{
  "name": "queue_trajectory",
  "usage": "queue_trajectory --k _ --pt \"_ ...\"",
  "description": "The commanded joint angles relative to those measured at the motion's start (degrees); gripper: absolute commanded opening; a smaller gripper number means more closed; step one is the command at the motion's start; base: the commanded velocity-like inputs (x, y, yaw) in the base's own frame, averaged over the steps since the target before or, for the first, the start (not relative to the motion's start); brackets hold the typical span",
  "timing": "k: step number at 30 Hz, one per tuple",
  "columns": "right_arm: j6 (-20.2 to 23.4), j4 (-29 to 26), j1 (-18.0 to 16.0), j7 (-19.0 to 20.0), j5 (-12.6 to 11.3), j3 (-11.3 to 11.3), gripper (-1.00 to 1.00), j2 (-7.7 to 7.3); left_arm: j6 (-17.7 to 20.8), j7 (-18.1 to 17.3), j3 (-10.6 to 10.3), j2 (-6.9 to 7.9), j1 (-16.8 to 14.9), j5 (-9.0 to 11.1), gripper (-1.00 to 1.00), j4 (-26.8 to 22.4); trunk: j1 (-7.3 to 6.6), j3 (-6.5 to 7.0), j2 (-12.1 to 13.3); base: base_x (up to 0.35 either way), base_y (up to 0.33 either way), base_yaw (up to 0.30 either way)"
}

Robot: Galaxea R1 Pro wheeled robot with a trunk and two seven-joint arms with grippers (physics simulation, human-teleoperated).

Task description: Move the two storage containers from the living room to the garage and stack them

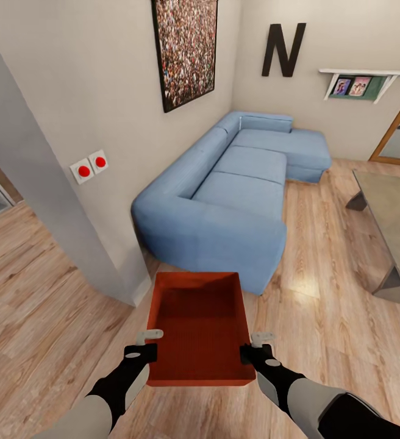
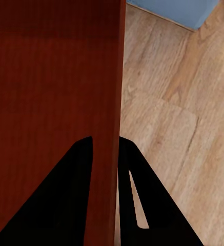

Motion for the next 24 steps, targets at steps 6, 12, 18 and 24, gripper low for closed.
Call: queue_trajectory --k 6,12,18,24 --pt "-0.3 0.8 0.0 -0.1 -0.7 -0.3 -1.00 0.00 -3.5 0.8 1.7 0.05 -0.1 -1.2 -1.00 -0.2 0.03 0.45 -0.1 0.000 0.000 0.000" --pt "-0.3 0.8 0.0 -0.1 -0.7 -0.3 -1.00 0.00 -3.4 0.8 1.7 0.06 -0.1 -1.2 -1.00 0.1 0.03 0.98 -0.1 0.000 0.000 0.000" --pt "-0.2 0.8 0.0 -0.1 -0.7 -0.3 -1.00 0.00 -3.3 0.8 1.7 0.09 -0.1 -1.1 -1.00 0.4 0.03 1.52 -0.1 0.000 0.000 0.000" --pt "-0.2 0.7 0.0 -0.1 -0.7 -0.2 -1.00 0.00 -3.2 0.8 1.7 0.16 -0.1 -1.0 -1.00 0.5 0.03 2.06 -0.1 0.000 0.000 0.000"
